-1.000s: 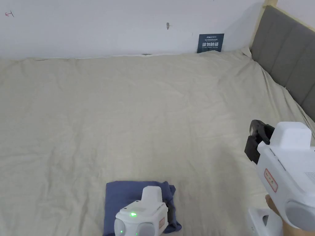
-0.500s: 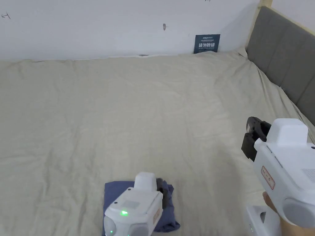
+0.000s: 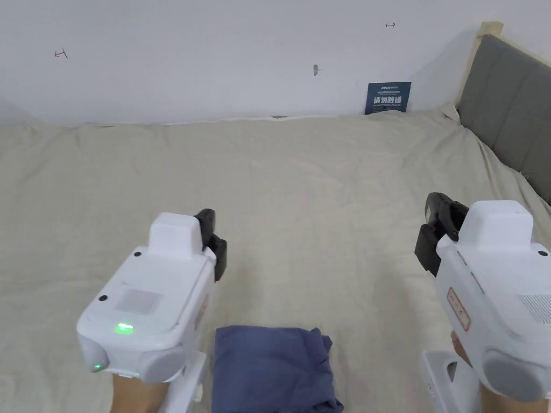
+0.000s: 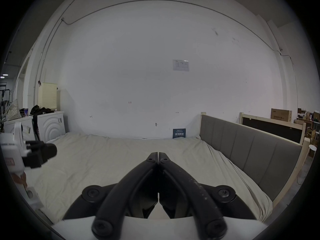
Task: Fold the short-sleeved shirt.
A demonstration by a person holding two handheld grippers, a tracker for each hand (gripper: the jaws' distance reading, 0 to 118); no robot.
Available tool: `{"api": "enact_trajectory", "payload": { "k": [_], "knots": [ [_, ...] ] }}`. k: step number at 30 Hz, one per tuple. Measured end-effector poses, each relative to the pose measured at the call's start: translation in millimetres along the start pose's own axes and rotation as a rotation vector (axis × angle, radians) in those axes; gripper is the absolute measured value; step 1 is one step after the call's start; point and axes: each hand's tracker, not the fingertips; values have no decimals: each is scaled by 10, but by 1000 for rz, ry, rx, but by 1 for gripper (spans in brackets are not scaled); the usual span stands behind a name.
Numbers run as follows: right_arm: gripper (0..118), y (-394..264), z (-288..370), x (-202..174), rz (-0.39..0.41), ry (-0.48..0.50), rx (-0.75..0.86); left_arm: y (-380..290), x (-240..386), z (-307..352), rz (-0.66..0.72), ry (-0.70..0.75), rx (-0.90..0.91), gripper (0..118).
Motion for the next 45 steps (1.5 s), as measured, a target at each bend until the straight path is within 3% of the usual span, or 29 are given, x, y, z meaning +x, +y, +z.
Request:
{"api": "enact_trajectory", "payload": {
  "k": [9,25,31,36,39,42,45],
  "knots": [
    [1,-32,15,-232,53,12,30,46,-557,218,-4,142,58,0],
    [1,-226,-73,-393,37,53,-6,-35,-698,274,31,162,53,0],
    [1,-1020,-336,-686,72,162,-207,-69,-724,280,48,151,46,0],
    [1,-1759,-458,-972,41,245,-355,-135,-750,293,51,142,24,0],
    [1,-2094,-487,-1130,100,263,-408,-208,-757,297,73,133,7,0],
    [1,-2351,-526,-1211,60,266,-477,-311,-751,285,101,113,-35,0],
    [2,-2562,-564,-1270,95,232,-527,-436,-737,267,154,78,-94,0]
  ]
}}
